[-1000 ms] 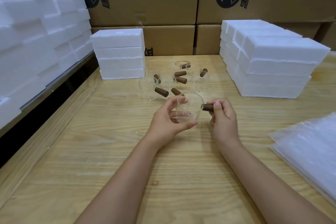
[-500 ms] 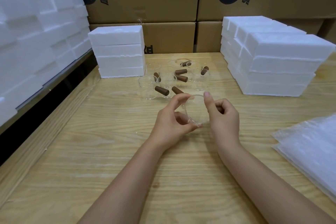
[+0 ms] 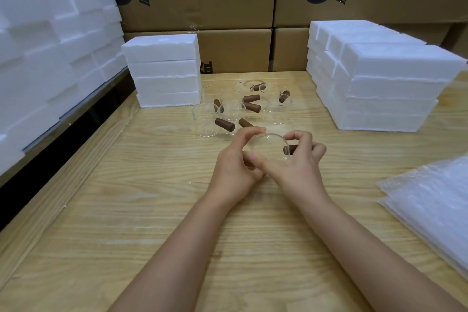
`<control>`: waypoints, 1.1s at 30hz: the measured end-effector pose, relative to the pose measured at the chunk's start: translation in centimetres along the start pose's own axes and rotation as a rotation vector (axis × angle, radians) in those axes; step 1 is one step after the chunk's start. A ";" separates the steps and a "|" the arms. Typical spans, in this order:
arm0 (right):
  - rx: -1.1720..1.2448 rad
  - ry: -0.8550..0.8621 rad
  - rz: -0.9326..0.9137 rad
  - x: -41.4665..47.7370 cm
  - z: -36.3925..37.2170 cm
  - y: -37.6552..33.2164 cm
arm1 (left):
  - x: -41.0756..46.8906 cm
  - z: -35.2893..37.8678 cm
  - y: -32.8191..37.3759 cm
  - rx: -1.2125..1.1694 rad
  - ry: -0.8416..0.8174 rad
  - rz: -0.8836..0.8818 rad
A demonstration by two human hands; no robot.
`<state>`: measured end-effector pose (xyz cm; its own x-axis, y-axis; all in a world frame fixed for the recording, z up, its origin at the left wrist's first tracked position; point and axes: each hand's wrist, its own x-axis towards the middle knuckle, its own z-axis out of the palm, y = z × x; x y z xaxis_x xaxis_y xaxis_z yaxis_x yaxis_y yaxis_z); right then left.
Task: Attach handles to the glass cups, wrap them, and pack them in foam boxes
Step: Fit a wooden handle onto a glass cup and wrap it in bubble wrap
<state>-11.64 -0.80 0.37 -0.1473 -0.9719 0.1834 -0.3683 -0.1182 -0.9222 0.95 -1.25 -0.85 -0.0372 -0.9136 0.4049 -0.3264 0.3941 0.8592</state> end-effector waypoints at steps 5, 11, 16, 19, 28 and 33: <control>-0.014 -0.040 -0.172 -0.2 -0.2 0.3 | 0.2 -0.3 -0.2 -0.157 0.000 -0.056; 0.130 -0.142 -0.246 0.4 -1.1 0.4 | 0.2 -0.6 -0.1 -0.204 0.013 -0.040; 0.280 -0.135 -0.258 0.7 -1.5 0.5 | 0.3 -0.6 0.1 -0.266 0.012 -0.047; 0.315 -0.046 -0.251 0.7 -1.4 0.1 | 0.3 -0.6 0.2 -0.280 -0.009 -0.046; 0.313 -0.056 -0.243 0.8 -1.3 0.3 | 0.4 -0.6 0.3 -0.269 -0.004 -0.051; 0.254 -0.188 -0.280 1.0 -1.6 0.6 | 0.4 -0.6 0.3 -0.267 0.027 -0.061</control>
<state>-13.49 -1.48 0.56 0.1053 -0.9125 0.3954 -0.1285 -0.4068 -0.9045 1.40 -1.41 -0.29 0.0007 -0.9347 0.3553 -0.0663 0.3545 0.9327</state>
